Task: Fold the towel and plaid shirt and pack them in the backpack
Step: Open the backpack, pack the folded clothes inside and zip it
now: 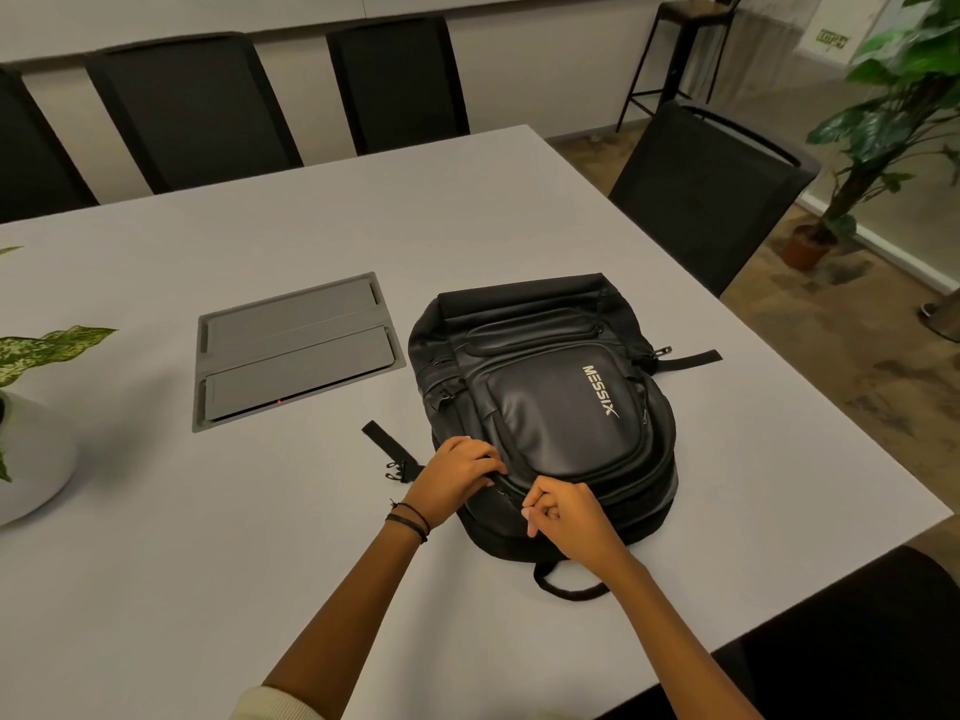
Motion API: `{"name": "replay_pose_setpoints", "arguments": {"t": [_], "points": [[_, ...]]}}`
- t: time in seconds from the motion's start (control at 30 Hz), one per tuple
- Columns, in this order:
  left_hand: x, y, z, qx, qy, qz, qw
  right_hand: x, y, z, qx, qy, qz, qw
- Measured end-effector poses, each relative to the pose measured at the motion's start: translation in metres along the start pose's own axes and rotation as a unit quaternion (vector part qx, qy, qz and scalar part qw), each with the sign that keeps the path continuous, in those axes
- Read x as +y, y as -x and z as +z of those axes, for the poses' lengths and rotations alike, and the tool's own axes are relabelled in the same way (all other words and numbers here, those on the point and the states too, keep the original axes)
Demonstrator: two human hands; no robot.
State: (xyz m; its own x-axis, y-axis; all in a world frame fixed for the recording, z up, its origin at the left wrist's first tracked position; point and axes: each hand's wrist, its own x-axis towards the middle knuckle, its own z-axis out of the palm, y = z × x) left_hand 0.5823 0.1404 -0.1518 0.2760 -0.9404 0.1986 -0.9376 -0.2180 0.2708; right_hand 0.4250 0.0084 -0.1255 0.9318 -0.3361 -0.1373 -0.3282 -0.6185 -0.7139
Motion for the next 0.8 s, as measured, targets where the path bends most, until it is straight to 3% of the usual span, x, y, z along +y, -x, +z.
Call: {"name": "replay_pose_setpoints", "arguments": {"t": [0.37,0.8], "points": [[0.002,0.002,-0.001,0.03,0.002,-0.007,1.0,0.026,0.023,-0.03,-0.043,-0.067,0.043,0.996],[0.014,0.011,0.014,0.032,0.033,-0.01,0.999,0.05,0.036,-0.026,-0.003,-0.086,0.088,0.992]]}}
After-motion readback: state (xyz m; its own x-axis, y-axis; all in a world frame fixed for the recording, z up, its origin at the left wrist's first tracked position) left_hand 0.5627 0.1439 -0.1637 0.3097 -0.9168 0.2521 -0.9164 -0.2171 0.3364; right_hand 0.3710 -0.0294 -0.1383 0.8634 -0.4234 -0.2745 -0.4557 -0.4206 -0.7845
